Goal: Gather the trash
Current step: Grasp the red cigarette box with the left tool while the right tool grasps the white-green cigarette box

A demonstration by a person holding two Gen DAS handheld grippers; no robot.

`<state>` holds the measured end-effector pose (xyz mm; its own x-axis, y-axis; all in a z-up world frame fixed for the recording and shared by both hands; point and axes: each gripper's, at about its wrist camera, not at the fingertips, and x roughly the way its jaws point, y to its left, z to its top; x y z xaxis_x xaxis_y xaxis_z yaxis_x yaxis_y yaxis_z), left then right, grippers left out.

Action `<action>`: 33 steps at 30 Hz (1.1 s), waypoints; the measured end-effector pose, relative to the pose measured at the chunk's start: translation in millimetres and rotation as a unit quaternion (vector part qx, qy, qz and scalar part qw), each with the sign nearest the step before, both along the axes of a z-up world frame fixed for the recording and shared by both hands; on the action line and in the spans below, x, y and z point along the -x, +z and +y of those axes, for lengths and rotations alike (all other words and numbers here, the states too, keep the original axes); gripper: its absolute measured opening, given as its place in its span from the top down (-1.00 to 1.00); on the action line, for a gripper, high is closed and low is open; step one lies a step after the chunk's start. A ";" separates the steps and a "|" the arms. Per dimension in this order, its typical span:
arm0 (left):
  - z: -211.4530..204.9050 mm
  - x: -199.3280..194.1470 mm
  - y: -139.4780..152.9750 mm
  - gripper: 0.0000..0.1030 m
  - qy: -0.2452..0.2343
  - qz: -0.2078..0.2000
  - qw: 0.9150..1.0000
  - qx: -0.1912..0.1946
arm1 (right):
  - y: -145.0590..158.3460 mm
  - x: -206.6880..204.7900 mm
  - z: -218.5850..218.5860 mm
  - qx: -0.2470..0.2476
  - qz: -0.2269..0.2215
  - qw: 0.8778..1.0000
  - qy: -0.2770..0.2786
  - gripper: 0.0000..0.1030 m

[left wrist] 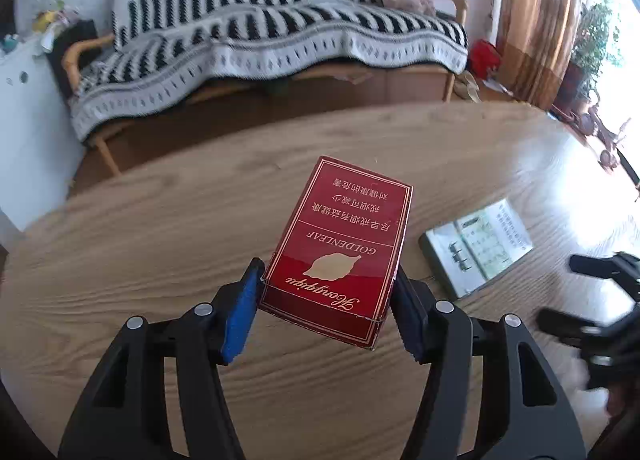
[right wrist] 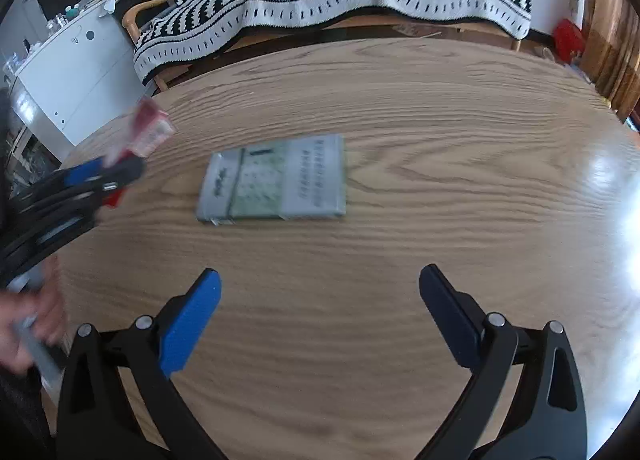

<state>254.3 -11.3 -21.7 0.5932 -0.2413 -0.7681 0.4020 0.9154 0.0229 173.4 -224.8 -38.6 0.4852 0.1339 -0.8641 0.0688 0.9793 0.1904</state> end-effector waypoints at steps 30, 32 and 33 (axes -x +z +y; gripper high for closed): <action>46.3 12.1 29.4 -0.15 0.104 0.015 0.993 0.056 | 4.7 -91.2 24.5 -0.044 0.037 0.998 0.009 -0.89; 52.8 12.0 32.8 -0.15 0.115 0.011 0.991 0.063 | 2.6 -87.9 35.1 -0.048 0.036 0.998 0.031 -0.89; 59.3 11.5 35.5 -0.15 0.124 0.010 0.990 0.070 | 2.8 -86.0 40.8 -0.051 0.035 0.997 0.046 -0.89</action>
<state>242.8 48.0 13.9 0.6331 -0.1946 -0.7492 0.1639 0.9796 -0.1159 259.3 -184.0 -35.9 0.4066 0.2636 -0.8748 -0.0047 0.9581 0.2865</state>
